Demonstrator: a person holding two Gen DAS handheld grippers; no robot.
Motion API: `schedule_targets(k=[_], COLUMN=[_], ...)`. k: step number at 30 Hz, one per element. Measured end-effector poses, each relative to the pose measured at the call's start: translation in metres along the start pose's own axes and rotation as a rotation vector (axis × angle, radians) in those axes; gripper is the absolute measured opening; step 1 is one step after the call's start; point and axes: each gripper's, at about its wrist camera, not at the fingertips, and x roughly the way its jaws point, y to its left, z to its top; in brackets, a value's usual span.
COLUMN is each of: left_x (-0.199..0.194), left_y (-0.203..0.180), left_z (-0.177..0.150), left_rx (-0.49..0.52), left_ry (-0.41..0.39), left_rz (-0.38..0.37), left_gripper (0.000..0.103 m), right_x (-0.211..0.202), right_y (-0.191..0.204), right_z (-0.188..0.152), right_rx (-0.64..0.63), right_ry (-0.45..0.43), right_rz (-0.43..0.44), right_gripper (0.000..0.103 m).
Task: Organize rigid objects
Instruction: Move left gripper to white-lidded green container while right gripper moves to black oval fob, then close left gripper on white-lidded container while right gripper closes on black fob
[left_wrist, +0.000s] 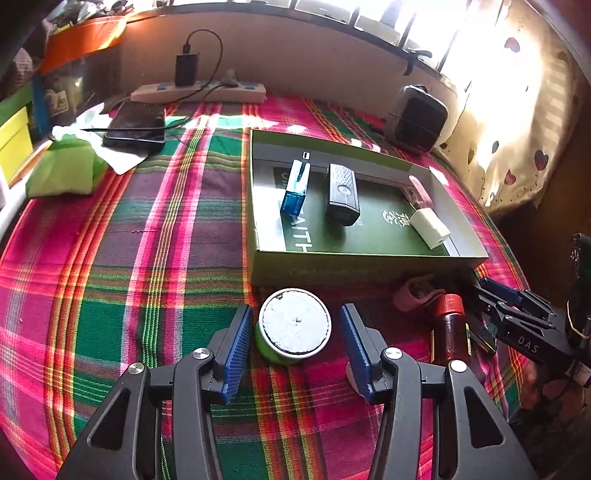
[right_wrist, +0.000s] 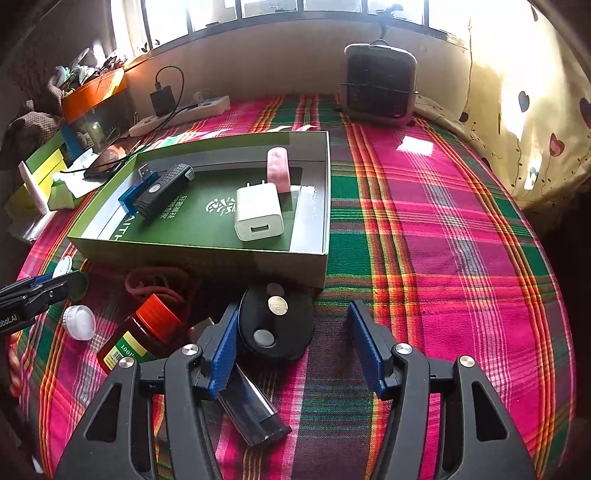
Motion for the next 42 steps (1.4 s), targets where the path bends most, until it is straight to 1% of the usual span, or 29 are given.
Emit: schedule_targets(k=[3, 4, 7, 10, 12, 17, 30, 42], left_x=[0.001, 0.002, 0.002, 0.002, 0.002, -0.001, -0.006, -0.022], left_y=[0.001, 0.001, -0.001, 0.0, 0.002, 0.004, 0.003, -0.004], left_z=[0.002, 0.002, 0.002, 0.002, 0.001, 0.001, -0.005, -0.005], left_rx=[-0.008, -0.008, 0.004, -0.004, -0.005, -0.022, -0.035, -0.029], left_ry=[0.001, 0.002, -0.005, -0.008, -0.008, -0.019, -0.03, -0.06], left_rz=[0.004, 0.012, 0.035, 0.049, 0.057, 0.062, 0.089, 0.089], left_gripper=[0.048, 0.048, 0.047, 0.042, 0.035, 0.033, 0.033, 0.033], right_x=[0.0, 0.0, 0.0, -0.002, -0.002, -0.002, -0.005, -0.014], right_y=[-0.001, -0.002, -0.005, -0.006, -0.007, -0.007, -0.008, -0.007], right_z=[0.001, 0.001, 0.001, 0.0, -0.001, -0.001, -0.003, -0.004], right_rx=[0.0, 0.004, 0.014, 0.022, 0.025, 0.027, 0.029, 0.024], right_ry=[-0.001, -0.001, -0.005, -0.007, -0.008, -0.008, -0.015, -0.044], right_rz=[-0.007, -0.009, 0.003, 0.014, 0.017, 0.021, 0.045, 0.061], right_gripper=[0.045, 0.04, 0.04, 0.04, 0.04, 0.04, 0.04, 0.04])
